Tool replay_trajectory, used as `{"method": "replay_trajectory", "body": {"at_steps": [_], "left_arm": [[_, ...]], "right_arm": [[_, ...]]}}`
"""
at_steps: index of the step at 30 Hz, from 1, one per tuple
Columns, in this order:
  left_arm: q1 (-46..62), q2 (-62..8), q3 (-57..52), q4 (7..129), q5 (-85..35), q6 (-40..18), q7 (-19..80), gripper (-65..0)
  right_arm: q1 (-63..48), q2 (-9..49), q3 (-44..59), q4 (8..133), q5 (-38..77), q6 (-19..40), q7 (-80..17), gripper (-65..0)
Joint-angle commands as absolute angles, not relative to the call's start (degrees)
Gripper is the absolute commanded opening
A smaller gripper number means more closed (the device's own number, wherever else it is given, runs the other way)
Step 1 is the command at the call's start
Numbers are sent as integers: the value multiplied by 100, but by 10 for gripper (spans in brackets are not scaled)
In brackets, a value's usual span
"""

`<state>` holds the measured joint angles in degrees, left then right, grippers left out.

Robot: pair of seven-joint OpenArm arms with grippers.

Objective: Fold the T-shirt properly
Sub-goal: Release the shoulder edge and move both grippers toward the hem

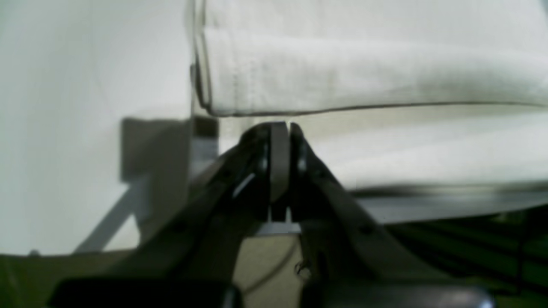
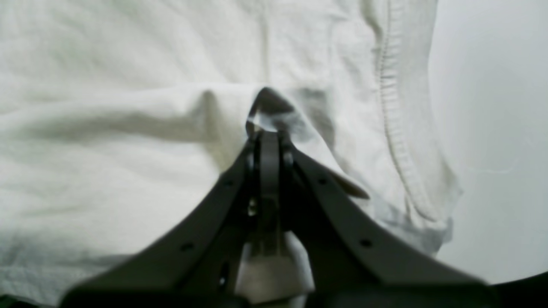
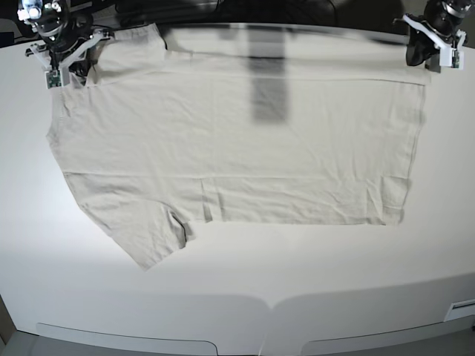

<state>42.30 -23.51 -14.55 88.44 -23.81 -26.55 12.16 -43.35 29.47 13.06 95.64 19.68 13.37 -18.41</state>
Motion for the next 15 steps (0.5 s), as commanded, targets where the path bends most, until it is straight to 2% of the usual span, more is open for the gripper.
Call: {"method": "replay_trajectory", "body": {"at_steps": [1,3,4,6,8,10,15], "left_arm": [[4381,-2368,-1422,8912,-2104,-2574,1837,-650],[4381,-2368,-1422,9201,-2104,-2574,1883,-650],[4381,-2368,-1422,9354,-2104,-2571,1907,-650],[4381,-2370,-1431,9660,-2102,-2571,2001,-515],[4381,-2370,-1505,9948,-2102,-2571,2123,-394],[4381,-2368,-1693,10215,-2104,-2571,2226,-353],[4381,-2368,-2467,10816,-2220,-2569,2429,-354]], "right_arm": [[-4313,3017,1350,9564,1907,1273,-2003,-650],[-4180,3017,1350,9564,1907,1278,-2154,-650],[-4104,3017,1350,9564,1909,1299,-2246,-606],[-3968,3017,1350,9570,1911,1363,-2353,-472],[-3881,3020,1350,9631,1911,1378,-2357,-386],[-3876,3050,1352,9800,1916,1376,-2342,-366],[-3876,3048,1695,10372,1981,1378,-2362,-366]]}}
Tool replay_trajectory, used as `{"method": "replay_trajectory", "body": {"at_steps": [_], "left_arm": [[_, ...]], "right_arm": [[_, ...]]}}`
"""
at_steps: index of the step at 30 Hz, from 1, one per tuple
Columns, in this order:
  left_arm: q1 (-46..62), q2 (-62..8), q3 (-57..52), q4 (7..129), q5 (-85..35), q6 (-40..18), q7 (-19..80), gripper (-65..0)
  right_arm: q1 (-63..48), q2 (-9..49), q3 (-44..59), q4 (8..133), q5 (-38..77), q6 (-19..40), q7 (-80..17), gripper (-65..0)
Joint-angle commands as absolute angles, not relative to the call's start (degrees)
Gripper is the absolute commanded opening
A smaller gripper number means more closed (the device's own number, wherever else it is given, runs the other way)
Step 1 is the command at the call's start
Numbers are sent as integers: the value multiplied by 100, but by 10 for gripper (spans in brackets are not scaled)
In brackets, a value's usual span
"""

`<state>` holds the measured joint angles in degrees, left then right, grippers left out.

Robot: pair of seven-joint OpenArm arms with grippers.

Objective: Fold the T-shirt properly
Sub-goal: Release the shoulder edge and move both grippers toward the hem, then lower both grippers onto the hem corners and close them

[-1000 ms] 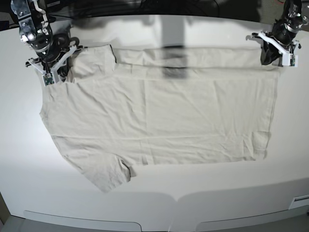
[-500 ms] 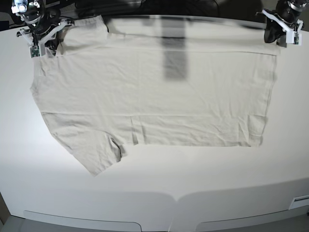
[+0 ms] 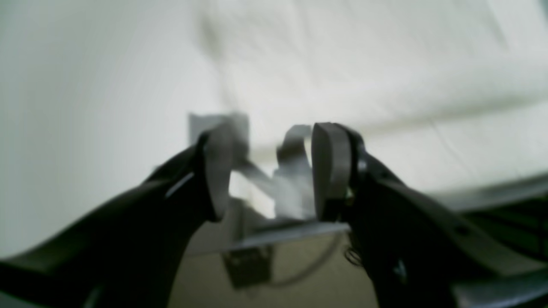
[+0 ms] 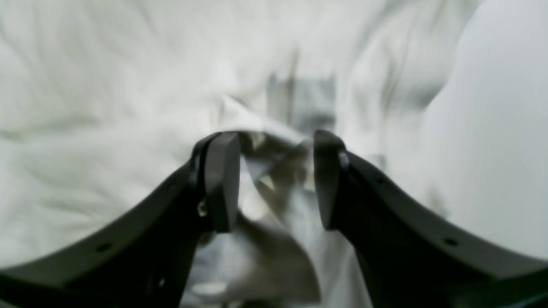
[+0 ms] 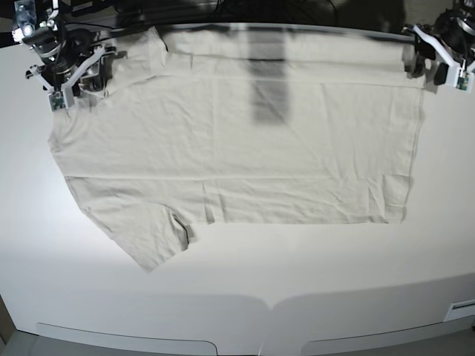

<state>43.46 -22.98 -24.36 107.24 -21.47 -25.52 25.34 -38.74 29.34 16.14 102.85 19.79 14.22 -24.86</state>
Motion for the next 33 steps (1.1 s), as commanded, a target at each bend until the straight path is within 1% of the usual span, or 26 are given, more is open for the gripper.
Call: {"method": "replay_trajectory", "body": {"at_steps": [1,3,5,11,14,16,19,24,31,33], "left_arm": [[4381,-2370,-2644,10923,-2292,-2571,2416,-354],[4348,-2386,-2969,11061,-2493,-2571,2307,-354],[4246,-2473,-3181,11054,-2788,-2576,2231,-354],[3642,-2888,-3216,10886,-3358,-2578,2316,-354],[3131,-3070,-3203,10464,-3736,-2580,2436,-354],[2707,-3151,-3124,9974,-3953,-2714,2532,-354],[2003,-3181,-2860,9113,-4191,-3159,2606,-354],[655,-3181,-2067,7590,-4095,-3736,2781,-354],[-1323,-3179,-987,5474,-3358,-3826,2775,-354],[-1839,-3177,-784,4834,-3249,-4000,2689,-354]], "right_arm": [[-3876,3048,1809,10468,2023,1378,-2359,-366],[-3813,3048,2023,10613,2169,1380,-2362,-366],[-3680,3050,2176,10641,2329,1555,-2403,-366],[-2923,3044,2206,10639,2370,2104,-3015,-366],[-2462,3044,2204,10639,2502,2265,-3409,-366],[-2156,3046,2200,10619,2698,2375,-3675,-366],[-1745,3041,2200,10523,2967,2602,-3972,-366],[-1179,3033,1994,10272,3046,2687,-4289,-366],[-554,3033,1313,9395,2842,2685,-4364,-366],[-370,3033,1168,9225,2853,2685,-4473,-366]]}}
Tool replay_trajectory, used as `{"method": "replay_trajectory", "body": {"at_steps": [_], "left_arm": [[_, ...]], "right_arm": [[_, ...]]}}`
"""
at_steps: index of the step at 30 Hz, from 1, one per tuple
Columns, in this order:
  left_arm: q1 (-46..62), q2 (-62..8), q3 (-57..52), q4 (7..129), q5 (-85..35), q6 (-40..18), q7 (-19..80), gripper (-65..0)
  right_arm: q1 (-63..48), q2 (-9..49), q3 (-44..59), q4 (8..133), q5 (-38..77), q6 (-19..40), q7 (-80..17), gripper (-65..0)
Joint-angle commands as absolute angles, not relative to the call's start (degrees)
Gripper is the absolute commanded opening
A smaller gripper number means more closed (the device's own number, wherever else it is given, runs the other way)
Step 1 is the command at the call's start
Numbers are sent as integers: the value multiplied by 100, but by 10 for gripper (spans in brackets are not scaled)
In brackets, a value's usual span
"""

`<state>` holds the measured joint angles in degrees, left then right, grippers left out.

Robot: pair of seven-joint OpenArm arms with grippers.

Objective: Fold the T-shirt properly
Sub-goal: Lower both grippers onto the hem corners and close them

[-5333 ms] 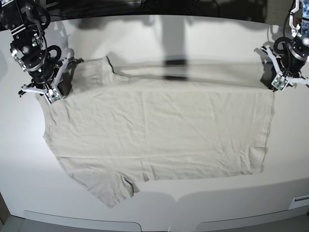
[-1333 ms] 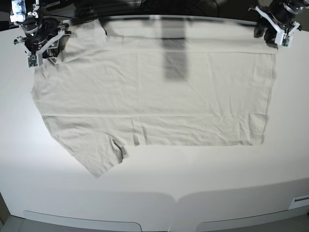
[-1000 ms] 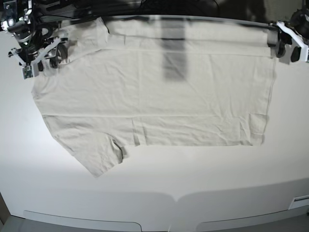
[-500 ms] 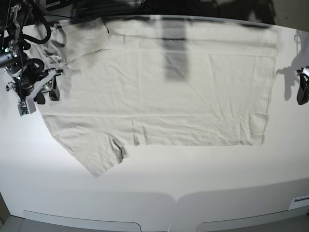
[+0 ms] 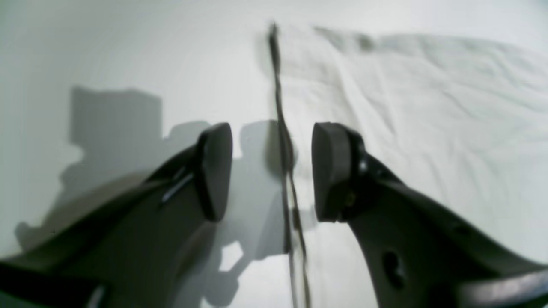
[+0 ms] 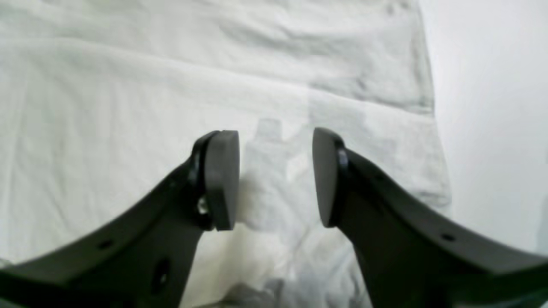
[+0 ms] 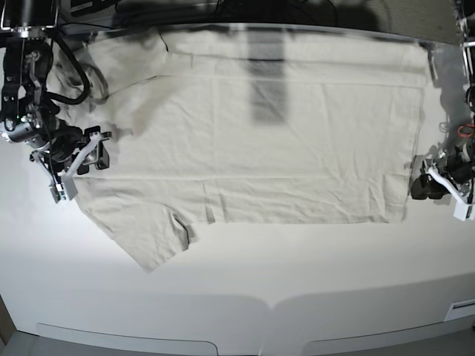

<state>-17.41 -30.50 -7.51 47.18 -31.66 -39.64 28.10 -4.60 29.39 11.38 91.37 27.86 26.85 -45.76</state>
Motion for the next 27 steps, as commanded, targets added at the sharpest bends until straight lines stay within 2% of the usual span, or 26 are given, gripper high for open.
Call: {"method": "replay_trajectory", "body": {"at_steps": [1,7,11,18,23,25,27], "left_arm": [[-2082,-3175,-694,4519,-3232,-4000,2652,-354],[-3282,-3100,-165,2845,-2864,-4000,2158,-354],[-3693,-2886,80,2200,-2408,-4000,1802,-359],[-3730,-2523,91,2086,-1468,-4000,1389,-361],[-3712,-2475,91,2040,-1435,-4000,1500,-362],[-3695,-2473,91,2016,-1444,-4000,1562,-385],[-3658,-2475,91,2018,-1509,-4000,1656,-437]], "right_arm": [[-294,3033,1109,9172,2851,2685,-4515,-366],[-62,3033,1037,9133,2849,2683,-4550,-366],[-64,3033,1037,9133,2849,2685,-4550,-366],[-67,3035,1048,9133,2681,2683,-4681,-366],[-64,3035,1048,9133,2685,2683,-4689,-366],[-64,3033,1048,9133,2685,2683,-4687,-366],[-64,3035,1048,9133,2685,2683,-4676,-366]]}}
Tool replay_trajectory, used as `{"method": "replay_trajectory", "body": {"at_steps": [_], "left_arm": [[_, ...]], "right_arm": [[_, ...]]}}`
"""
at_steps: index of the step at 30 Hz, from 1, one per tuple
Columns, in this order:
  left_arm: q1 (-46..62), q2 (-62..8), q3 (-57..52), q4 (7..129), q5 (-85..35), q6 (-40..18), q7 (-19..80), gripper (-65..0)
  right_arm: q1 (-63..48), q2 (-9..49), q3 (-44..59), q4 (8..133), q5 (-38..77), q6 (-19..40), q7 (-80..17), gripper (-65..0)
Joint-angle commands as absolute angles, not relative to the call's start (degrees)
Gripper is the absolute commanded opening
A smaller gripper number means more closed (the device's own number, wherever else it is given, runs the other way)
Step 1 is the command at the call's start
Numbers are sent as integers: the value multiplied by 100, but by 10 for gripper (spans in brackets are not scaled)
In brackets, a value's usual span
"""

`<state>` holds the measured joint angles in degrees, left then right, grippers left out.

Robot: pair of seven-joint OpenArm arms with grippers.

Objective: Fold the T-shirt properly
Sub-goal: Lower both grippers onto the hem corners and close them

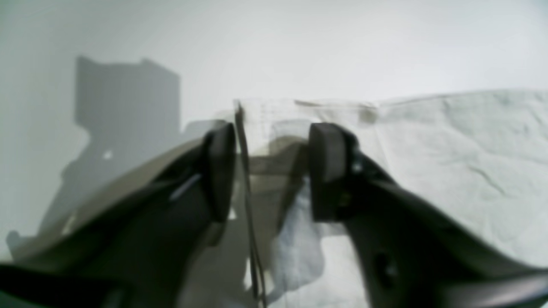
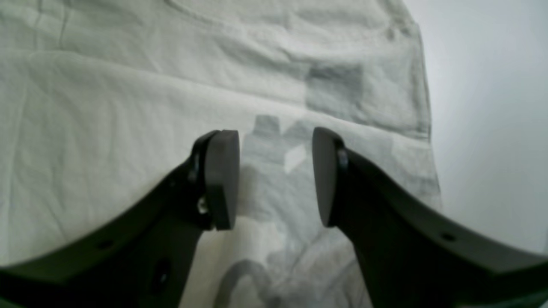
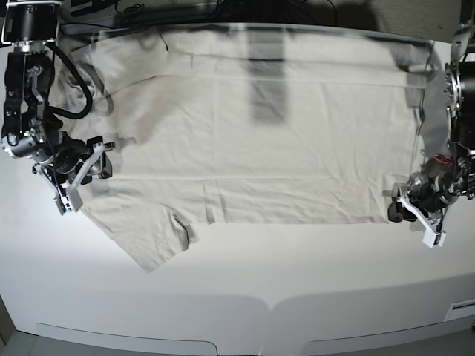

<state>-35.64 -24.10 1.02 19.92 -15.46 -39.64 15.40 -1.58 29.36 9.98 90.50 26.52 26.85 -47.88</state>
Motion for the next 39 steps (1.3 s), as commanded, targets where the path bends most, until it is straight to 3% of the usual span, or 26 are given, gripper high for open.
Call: {"method": "replay_trajectory", "body": {"at_steps": [1,4,12,18,23,35,37,39], "left_arm": [[-3632,-2473,91,2016,-1592,-4000,1730,-469],[-3616,-2443,91,2018,-1769,-4000,2003,-526],[-3618,-2427,91,2018,-2008,-4000,2268,-523],[-3618,-2432,91,2018,-1992,-4000,1841,-400],[-3618,-2432,91,2018,-1428,-4000,1356,-396],[-3509,-2239,91,2018,-1306,-4000,1839,-397],[-3509,-2257,91,2018,-1308,-4000,1835,-417],[-3511,-2294,91,2018,-1310,-4000,1793,-487]], "right_arm": [[-64,3035,1048,9133,2685,2683,-4678,-366],[-62,3035,1048,9133,2703,2683,-4659,-366],[16,3033,1048,9133,2705,2681,-4646,-366],[14,3033,1048,9133,2705,2683,-4650,-366],[16,3033,1048,9133,2703,2683,-4657,-366],[36,3033,1048,9133,2703,2683,-4639,-366],[36,3033,1048,9133,2703,2683,-4639,-366],[47,3033,1048,9133,2703,2683,-4639,-366]]}}
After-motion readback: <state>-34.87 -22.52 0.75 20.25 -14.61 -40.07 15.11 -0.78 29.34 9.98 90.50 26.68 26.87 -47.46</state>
